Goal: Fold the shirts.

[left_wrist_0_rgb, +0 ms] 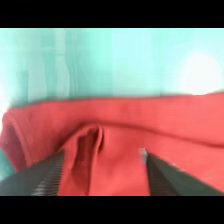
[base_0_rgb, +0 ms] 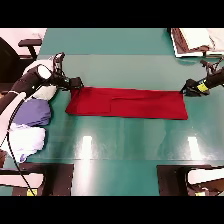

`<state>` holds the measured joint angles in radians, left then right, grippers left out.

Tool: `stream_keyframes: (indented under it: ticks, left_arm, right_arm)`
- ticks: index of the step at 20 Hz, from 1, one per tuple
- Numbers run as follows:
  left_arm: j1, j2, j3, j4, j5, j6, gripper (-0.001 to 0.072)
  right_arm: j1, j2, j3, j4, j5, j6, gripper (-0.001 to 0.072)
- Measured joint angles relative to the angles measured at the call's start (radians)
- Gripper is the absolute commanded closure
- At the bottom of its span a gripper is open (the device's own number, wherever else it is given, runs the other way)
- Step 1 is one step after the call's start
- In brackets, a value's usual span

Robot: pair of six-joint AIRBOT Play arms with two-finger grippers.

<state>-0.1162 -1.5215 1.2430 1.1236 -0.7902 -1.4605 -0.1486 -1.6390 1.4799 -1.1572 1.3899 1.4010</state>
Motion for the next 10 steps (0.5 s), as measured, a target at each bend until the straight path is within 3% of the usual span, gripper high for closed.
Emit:
stream_keyframes:
  ticks: [3, 5, 6, 7, 8, 9, 10]
  left_arm:
    - [-0.001, -0.009, 0.072, -0.003, -0.071, 0.002, 0.0103]
    - [-0.001, -0.012, 0.118, -0.007, -0.126, 0.002, 0.0104]
    - [-0.001, -0.013, 0.132, -0.010, -0.147, 0.002, 0.0105]
    - [-0.001, -0.014, 0.142, -0.018, -0.161, 0.002, 0.0292]
    - [-0.001, -0.014, 0.149, -0.027, -0.173, 0.002, 0.0599]
    - [-0.001, -0.015, 0.154, -0.039, -0.183, 0.002, 0.0670]
    - [-0.001, -0.016, 0.158, -0.054, -0.185, 0.003, 0.0668]
  right_arm:
    - [-0.053, -0.008, 0.017, 0.074, 0.004, -0.037, 0.0256]
    - [-0.101, 0.002, -0.008, 0.090, 0.024, -0.057, 0.0116]
    - [-0.129, 0.007, -0.033, 0.103, 0.030, -0.070, 0.0115]
    - [-0.154, 0.010, -0.063, 0.116, 0.037, -0.082, 0.0115]
    - [-0.182, 0.010, -0.097, 0.130, 0.039, -0.100, 0.0116]
    - [-0.206, 0.010, -0.134, 0.150, 0.038, -0.116, 0.0116]
    - [-0.222, 0.006, -0.166, 0.165, 0.034, -0.129, 0.0117]
